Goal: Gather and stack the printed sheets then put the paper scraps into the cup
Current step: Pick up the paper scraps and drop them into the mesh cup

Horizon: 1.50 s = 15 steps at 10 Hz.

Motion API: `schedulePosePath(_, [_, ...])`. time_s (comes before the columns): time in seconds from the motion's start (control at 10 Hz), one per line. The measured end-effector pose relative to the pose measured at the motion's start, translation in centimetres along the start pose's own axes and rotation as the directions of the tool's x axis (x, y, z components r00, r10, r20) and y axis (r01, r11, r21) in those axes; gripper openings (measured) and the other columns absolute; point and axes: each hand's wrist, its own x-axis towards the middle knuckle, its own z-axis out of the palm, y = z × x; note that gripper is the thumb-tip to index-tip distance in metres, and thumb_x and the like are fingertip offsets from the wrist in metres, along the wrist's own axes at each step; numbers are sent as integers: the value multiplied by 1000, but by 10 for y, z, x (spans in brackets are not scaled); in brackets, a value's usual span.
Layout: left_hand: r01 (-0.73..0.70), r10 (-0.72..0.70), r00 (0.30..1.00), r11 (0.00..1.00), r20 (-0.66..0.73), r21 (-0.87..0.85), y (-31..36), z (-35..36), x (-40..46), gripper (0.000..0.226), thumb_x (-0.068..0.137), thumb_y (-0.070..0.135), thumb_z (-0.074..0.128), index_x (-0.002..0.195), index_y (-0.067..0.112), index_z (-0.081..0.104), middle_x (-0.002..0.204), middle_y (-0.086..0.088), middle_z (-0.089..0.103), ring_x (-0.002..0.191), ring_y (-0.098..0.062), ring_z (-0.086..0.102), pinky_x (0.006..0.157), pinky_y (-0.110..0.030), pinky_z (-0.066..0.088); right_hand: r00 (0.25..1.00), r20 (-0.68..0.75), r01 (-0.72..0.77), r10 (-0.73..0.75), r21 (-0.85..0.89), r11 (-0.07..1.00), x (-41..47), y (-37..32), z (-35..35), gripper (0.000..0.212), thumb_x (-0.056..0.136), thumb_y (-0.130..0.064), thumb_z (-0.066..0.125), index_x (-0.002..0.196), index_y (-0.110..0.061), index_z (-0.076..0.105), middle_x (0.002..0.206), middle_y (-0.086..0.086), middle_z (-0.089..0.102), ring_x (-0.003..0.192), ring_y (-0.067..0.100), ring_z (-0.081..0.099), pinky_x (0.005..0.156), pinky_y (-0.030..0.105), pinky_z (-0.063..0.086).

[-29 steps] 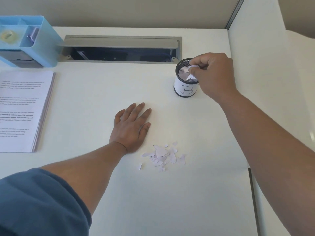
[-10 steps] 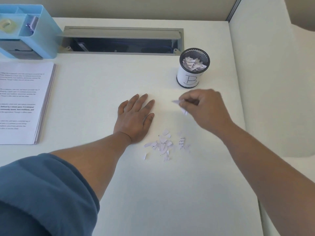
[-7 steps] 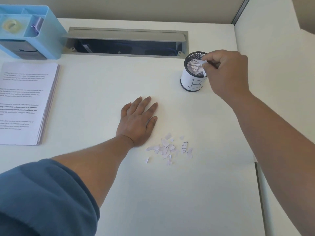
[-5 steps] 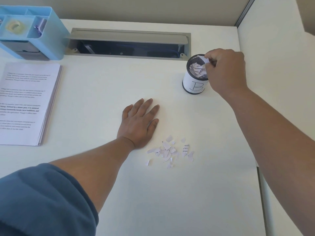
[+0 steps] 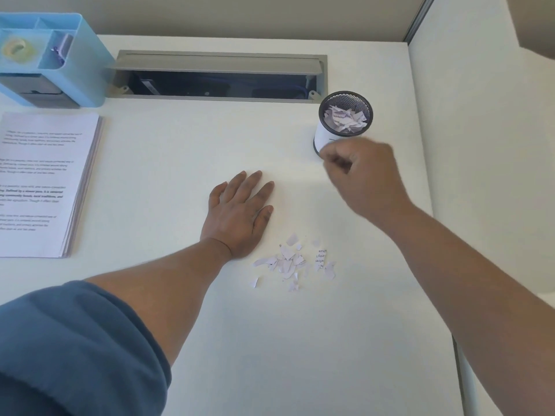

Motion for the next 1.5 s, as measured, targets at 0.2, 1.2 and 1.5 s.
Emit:
schedulePosePath(0.2, [6,-6,1000,1000,1,12,0,-1,0,57,105,53,19,160,38,29,171,10,15,158,-20,6,125,-40,0,815,576,-17,61,-82,996,-57,-8,35,28,90,-21,69,118,-19,71,115,-2,65,102,19,61,94,38,49])
schedulePosePath(1.2, [2,-2,1000,1000,10,-1,0,-2,1,54,108,50,23,160,39,26,172,10,13,158,-19,3,126,-41,0,973,111,-216,204,116,969,4,-18,-13,12,85,-10,77,85,-22,79,69,-23,65,58,-10,57,61,2,39])
schedulePosePath(1.5, [-5,5,1000,1000,8,0,-1,-2,0,54,108,49,24,160,38,27,171,10,14,158,-21,5,125,-39,-3,995,-75,-75,62,-178,981,77,4,-30,15,90,-15,64,95,-20,78,92,0,73,80,15,62,70,24,44])
